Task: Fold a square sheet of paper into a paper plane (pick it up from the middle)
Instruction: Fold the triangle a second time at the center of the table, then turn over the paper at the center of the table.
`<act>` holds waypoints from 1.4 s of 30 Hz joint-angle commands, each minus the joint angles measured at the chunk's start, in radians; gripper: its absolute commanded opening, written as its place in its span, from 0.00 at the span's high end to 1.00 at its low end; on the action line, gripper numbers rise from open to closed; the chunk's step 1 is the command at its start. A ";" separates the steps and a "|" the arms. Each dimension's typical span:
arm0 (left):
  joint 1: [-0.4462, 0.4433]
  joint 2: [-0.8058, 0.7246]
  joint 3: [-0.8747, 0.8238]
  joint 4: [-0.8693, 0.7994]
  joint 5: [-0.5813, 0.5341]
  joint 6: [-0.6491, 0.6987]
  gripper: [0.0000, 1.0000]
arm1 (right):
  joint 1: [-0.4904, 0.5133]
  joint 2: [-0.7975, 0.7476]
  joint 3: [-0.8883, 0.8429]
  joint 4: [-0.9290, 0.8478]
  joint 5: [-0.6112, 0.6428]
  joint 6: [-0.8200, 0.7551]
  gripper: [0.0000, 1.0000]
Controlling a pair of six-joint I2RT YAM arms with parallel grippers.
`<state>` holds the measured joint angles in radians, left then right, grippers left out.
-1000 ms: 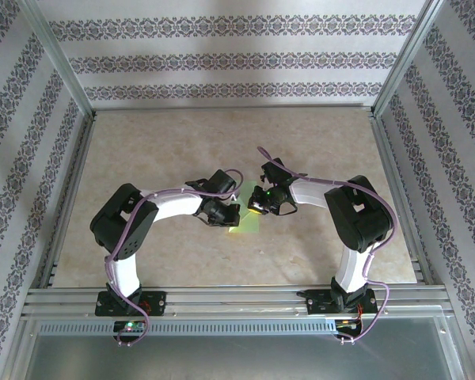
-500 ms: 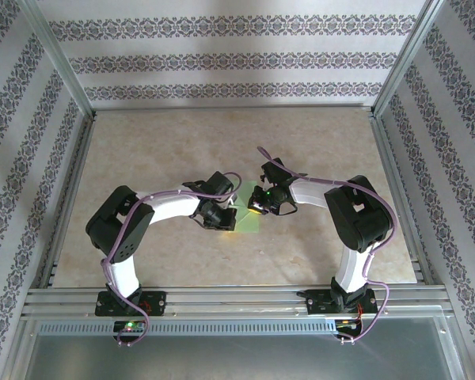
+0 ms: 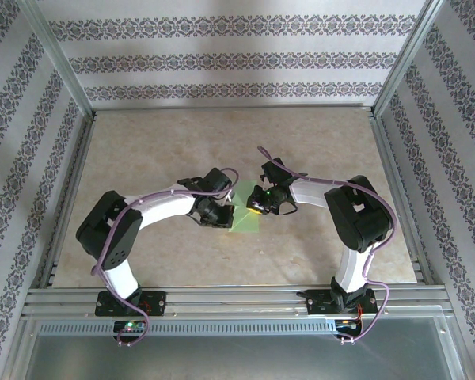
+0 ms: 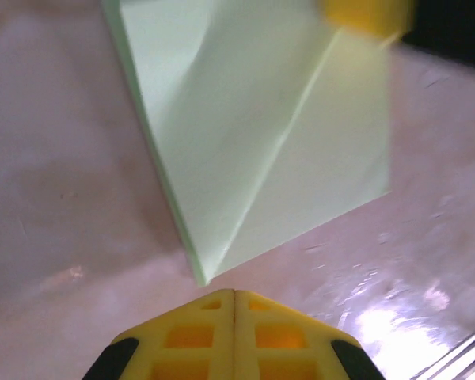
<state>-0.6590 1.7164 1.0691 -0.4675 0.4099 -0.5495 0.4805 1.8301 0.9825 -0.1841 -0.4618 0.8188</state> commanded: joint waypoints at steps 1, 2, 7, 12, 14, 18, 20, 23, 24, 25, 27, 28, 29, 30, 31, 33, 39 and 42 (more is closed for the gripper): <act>0.015 -0.053 0.022 0.072 -0.066 -0.069 0.94 | -0.009 -0.092 0.001 0.059 -0.018 0.022 0.79; 0.018 -0.055 0.017 0.099 -0.076 -0.087 0.94 | -0.012 -0.119 -0.003 0.070 -0.019 0.025 0.77; 0.030 -0.017 0.038 0.179 -0.078 -0.134 0.89 | -0.043 -0.213 -0.074 0.104 0.016 0.062 0.67; 0.039 0.059 0.094 0.193 -0.107 -0.142 0.89 | -0.062 -0.249 -0.153 0.154 0.029 0.111 0.60; 0.042 0.086 0.103 0.186 -0.122 -0.145 0.91 | -0.059 -0.249 -0.170 0.174 0.027 0.131 0.58; 0.047 0.121 0.116 0.170 -0.155 -0.142 0.94 | -0.047 -0.231 -0.186 0.199 0.020 0.169 0.57; 0.048 0.133 0.117 0.170 -0.170 -0.142 0.95 | -0.041 -0.220 -0.186 0.201 0.021 0.183 0.57; 0.050 0.154 0.117 0.166 -0.185 -0.145 0.96 | -0.031 -0.203 -0.184 0.202 0.024 0.199 0.57; 0.051 0.159 0.117 0.164 -0.192 -0.148 0.96 | -0.028 -0.197 -0.183 0.202 0.026 0.205 0.58; 0.053 0.165 0.118 0.162 -0.198 -0.152 0.97 | -0.025 -0.191 -0.183 0.201 0.028 0.209 0.58; 0.055 0.172 0.115 0.166 -0.207 -0.157 0.97 | -0.021 -0.183 -0.182 0.201 0.030 0.214 0.58; 0.055 0.177 0.115 0.167 -0.210 -0.159 0.97 | -0.019 -0.180 -0.183 0.198 0.031 0.217 0.58; 0.056 0.179 0.116 0.165 -0.212 -0.161 0.97 | -0.018 -0.177 -0.182 0.196 0.033 0.221 0.58; 0.056 0.185 0.117 0.158 -0.217 -0.164 0.98 | -0.016 -0.175 -0.179 0.192 0.035 0.224 0.58; 0.056 0.189 0.117 0.153 -0.219 -0.166 0.98 | -0.013 -0.173 -0.178 0.185 0.039 0.226 0.58; 0.056 0.196 0.115 0.149 -0.218 -0.171 0.98 | -0.007 -0.169 -0.172 0.170 0.049 0.227 0.58; 0.056 0.210 0.114 0.132 -0.227 -0.187 0.98 | 0.009 -0.139 -0.138 0.100 0.083 0.232 0.62; 0.056 0.214 0.106 0.132 -0.226 -0.195 0.99 | 0.016 -0.129 -0.124 0.072 0.100 0.233 0.63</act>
<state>-0.6132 1.9079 1.1667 -0.3000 0.2077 -0.7216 0.4873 1.6859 0.8272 -0.0578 -0.4019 1.0439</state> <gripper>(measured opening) 0.048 0.375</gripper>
